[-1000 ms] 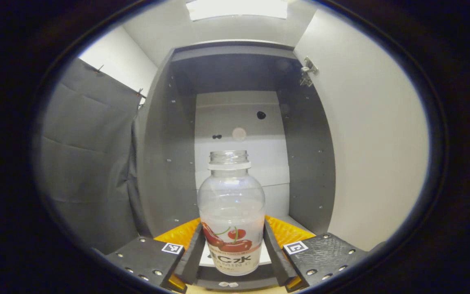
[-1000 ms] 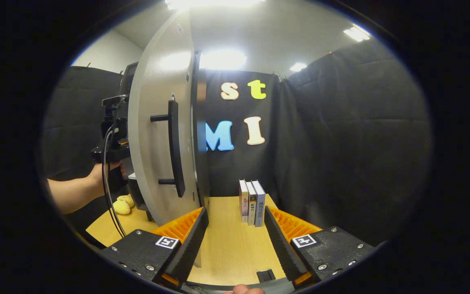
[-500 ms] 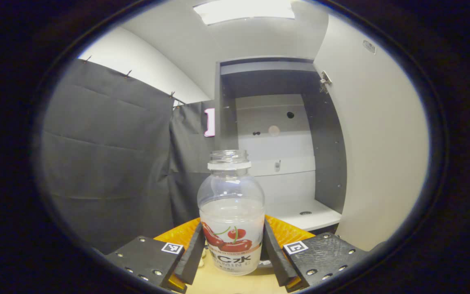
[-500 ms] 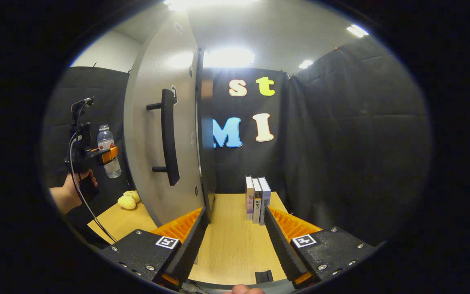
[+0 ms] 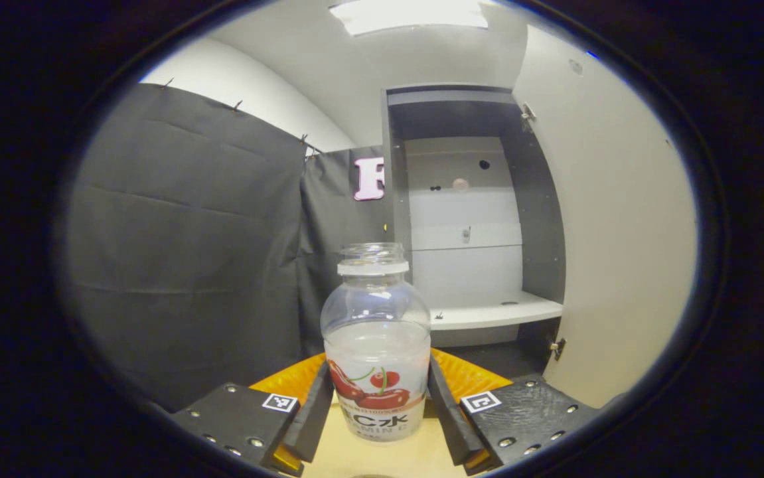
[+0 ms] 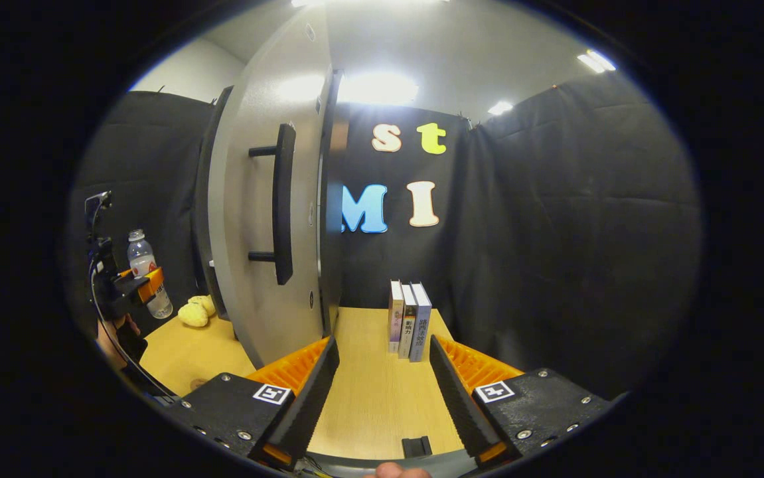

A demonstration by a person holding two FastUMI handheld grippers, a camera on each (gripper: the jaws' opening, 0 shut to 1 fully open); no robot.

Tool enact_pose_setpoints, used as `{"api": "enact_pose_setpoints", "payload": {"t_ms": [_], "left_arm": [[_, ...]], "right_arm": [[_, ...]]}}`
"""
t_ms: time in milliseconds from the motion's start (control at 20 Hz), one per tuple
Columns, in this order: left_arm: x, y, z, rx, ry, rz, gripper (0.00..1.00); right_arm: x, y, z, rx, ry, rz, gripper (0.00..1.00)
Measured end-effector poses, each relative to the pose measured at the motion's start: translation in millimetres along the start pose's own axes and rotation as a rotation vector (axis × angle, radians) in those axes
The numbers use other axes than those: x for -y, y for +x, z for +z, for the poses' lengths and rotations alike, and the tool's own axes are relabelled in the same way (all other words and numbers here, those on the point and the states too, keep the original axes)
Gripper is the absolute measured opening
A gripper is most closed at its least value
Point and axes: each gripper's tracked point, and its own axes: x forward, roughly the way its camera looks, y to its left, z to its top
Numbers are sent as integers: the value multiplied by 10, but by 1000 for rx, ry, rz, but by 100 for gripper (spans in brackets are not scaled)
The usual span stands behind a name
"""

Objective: Open the cabinet door with the right hand, grasp the bottle in the cabinet with the left hand and place it on the coaster, then close the cabinet door with the right hand.

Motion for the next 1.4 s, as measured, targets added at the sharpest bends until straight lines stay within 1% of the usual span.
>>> {"api": "enact_pose_setpoints", "payload": {"t_ms": [100,150,300,350,500,650,950,1000,1050,1100,1200,1250,1350,1400], "left_arm": [[-25,8,5,27,30,-1,72],[-24,21,5,33,34,-2,74],[-22,74,-43,9,11,-8,72],[-39,94,-55,1,13,1,72],[-29,69,-67,-27,41,15,74],[-6,82,-104,-43,9,7,74],[5,72,-112,-77,-24,27,72],[12,82,-136,-89,-28,27,74],[12,58,-141,-98,-30,22,72],[-12,49,-132,-102,-31,26,74],[47,79,-149,-102,-62,14,72],[48,90,-161,-105,-70,10,74],[26,72,-195,-120,-71,19,72],[29,71,-191,-119,-74,22,77]], "right_arm": [[62,28,-63,-13,-15,-39,86],[74,19,-141,-31,-21,-58,86],[39,19,-300,-78,-33,-86,86],[21,32,-352,-93,-44,-88,86],[-133,74,-529,-142,-72,-62,86],[-203,152,-698,-187,-120,-51,86],[-440,210,-977,-280,-90,-18,86],[-472,221,-987,-287,-90,-15,86],[-513,223,-986,-288,-106,-10,86],[-549,214,-951,-278,-127,-3,86],[-619,196,-898,-259,-168,10,86],[-632,184,-933,-260,-185,12,86],[-671,168,-956,-263,-219,19,87],[-699,155,-957,-262,-222,24,88]]}}
